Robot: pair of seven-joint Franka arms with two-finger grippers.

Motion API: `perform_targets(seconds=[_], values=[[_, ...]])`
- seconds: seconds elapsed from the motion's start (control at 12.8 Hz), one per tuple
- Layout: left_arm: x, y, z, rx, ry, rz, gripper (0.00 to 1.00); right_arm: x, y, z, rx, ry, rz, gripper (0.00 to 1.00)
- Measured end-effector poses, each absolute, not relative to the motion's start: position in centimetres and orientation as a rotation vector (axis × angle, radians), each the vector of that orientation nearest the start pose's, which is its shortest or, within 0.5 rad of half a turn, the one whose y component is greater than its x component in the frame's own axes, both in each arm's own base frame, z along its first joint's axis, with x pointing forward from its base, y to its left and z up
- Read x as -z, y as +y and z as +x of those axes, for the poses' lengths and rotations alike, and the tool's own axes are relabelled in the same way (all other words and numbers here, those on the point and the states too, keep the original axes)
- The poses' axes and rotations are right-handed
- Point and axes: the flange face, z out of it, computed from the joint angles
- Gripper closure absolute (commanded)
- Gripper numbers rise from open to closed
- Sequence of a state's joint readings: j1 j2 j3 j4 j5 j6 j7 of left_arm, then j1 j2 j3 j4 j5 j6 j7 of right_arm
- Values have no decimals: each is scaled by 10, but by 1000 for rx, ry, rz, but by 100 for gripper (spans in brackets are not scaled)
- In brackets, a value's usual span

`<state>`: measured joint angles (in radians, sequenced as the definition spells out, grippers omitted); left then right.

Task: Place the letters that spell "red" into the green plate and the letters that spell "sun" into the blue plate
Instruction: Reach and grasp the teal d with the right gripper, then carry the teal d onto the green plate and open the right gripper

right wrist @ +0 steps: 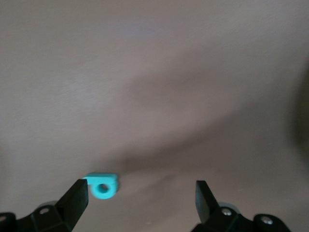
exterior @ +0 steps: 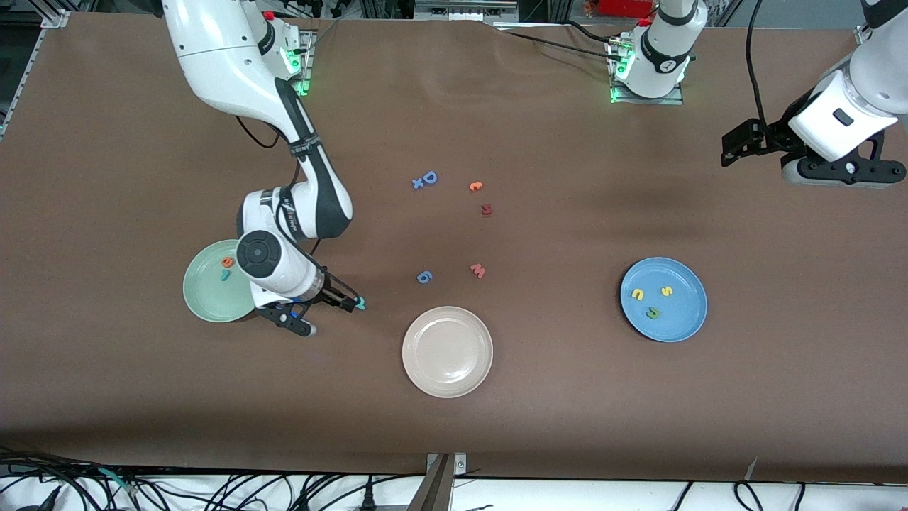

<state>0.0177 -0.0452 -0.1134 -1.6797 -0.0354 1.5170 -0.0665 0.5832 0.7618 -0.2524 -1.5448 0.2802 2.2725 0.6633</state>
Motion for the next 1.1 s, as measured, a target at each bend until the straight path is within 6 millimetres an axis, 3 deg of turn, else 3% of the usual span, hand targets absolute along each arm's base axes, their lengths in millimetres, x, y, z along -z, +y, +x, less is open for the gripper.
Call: perform_targets(seconds=[0.23,0.55,0.7,0.78,0.94,1.1], values=[[-597,-60,526,-179,52,-3155,0,-208,275,659,-23,694,-3020,2],[-596,-61,526,-177,52,-3154,0,-185,298,655,-32,676,-3039,5],[-597,-61,526,-165,53,-3156,0,-178,299,655,-32,676,-3043,14],[-598,-60,527,-156,50,-3157,0,-177,299,656,-32,677,-3045,24],[-604,-39,531,-132,-1,-3165,0,-175,298,656,-33,678,-3046,43],[-598,-13,536,-145,-1,-3171,0,-176,298,656,-31,678,-3045,53]])
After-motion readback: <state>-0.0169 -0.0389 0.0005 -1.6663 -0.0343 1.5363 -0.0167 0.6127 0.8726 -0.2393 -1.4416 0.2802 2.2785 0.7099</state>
